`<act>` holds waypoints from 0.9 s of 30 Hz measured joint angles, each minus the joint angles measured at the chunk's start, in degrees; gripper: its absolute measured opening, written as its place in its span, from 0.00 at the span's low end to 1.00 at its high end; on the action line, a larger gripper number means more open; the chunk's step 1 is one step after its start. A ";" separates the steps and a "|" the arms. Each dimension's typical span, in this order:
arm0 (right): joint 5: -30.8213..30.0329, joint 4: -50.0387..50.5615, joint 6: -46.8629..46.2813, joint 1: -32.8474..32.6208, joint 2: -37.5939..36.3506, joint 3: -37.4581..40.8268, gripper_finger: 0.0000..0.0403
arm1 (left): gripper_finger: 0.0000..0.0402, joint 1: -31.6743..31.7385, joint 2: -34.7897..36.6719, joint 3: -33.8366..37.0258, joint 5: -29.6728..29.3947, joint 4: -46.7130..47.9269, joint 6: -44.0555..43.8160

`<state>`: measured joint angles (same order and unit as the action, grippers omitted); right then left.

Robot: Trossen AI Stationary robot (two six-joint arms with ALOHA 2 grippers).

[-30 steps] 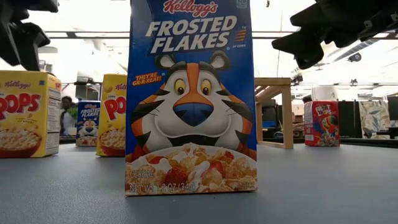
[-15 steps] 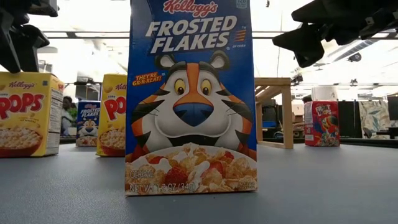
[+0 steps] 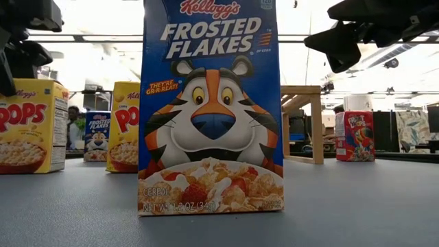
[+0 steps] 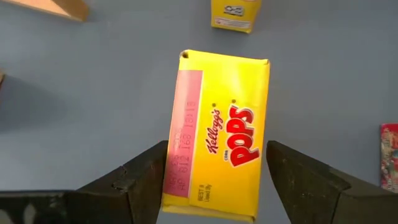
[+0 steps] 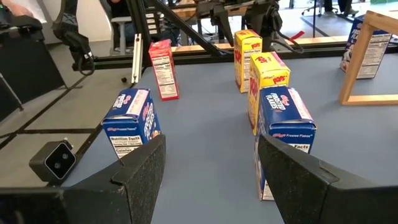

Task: Stack cereal on shelf
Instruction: Put the left yellow cereal box on the shelf aligned with the other yellow cereal box

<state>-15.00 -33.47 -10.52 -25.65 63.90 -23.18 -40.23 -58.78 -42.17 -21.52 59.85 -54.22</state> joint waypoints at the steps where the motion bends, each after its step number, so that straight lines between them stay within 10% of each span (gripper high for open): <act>1: -0.07 -0.07 0.00 0.00 0.00 0.00 0.61 | 0.61 0.00 0.00 0.00 0.00 -0.03 0.26; 14: -0.07 -0.16 -0.39 0.00 0.00 0.00 0.61 | 0.38 0.00 0.25 0.00 0.04 -0.19 1.09; 27: -0.08 -7.68 4.71 0.02 0.04 -0.48 0.61 | 0.37 0.00 0.42 -9.17 -1.85 0.92 5.63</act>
<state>-15.08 -41.15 -5.81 -25.63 63.94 -23.66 -40.23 -58.36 -51.34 -23.37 60.76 -48.60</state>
